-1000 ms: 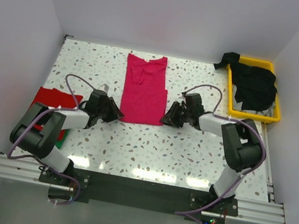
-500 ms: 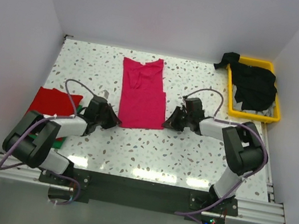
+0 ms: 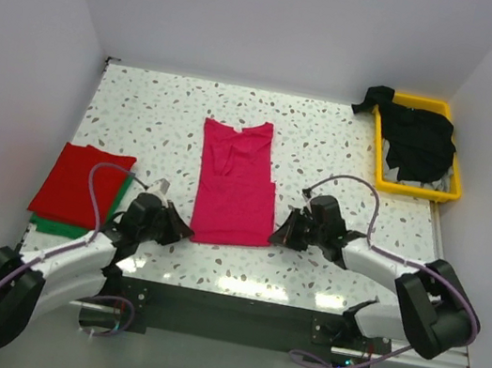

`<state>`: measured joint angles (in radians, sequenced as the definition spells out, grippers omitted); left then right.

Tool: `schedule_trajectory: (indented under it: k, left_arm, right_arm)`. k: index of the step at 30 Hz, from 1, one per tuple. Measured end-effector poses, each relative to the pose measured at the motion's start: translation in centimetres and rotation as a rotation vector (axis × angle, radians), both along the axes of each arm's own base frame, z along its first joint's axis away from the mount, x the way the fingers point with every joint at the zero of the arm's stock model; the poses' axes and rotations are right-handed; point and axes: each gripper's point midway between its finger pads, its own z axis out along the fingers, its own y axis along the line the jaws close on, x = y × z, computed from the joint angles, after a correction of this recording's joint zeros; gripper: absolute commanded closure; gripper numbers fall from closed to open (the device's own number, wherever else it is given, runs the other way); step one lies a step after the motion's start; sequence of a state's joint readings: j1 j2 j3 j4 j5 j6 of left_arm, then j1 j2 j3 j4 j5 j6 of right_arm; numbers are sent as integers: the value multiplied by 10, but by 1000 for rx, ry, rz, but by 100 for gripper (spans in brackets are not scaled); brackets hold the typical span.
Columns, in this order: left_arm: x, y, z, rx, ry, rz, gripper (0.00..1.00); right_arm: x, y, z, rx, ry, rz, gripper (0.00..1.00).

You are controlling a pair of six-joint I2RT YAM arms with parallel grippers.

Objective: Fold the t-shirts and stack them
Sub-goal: Fold the tshirt

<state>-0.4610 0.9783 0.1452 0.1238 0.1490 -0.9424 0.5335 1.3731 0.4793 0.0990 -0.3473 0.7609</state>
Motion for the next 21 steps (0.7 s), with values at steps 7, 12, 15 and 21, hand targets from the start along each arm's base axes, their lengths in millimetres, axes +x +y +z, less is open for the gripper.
schedule_trajectory:
  k: [7,12,15,21]
  left_arm:
    - [-16,10,4,-20,-6,45,67]
    - [-20,12,5,-24,6,66,60]
    - [-22,6,5,-37,11,54,59]
    - [-34,-19,6,-64,18,-29,57]
  right_arm:
    - [-16,-15,3,-21,-26,-30,95]
    - [-17,-16,5,-26,-40,-36,94]
    - [-18,-17,4,-29,-40,-40,94]
    - [-21,-19,1,-38,-29,-44,93]
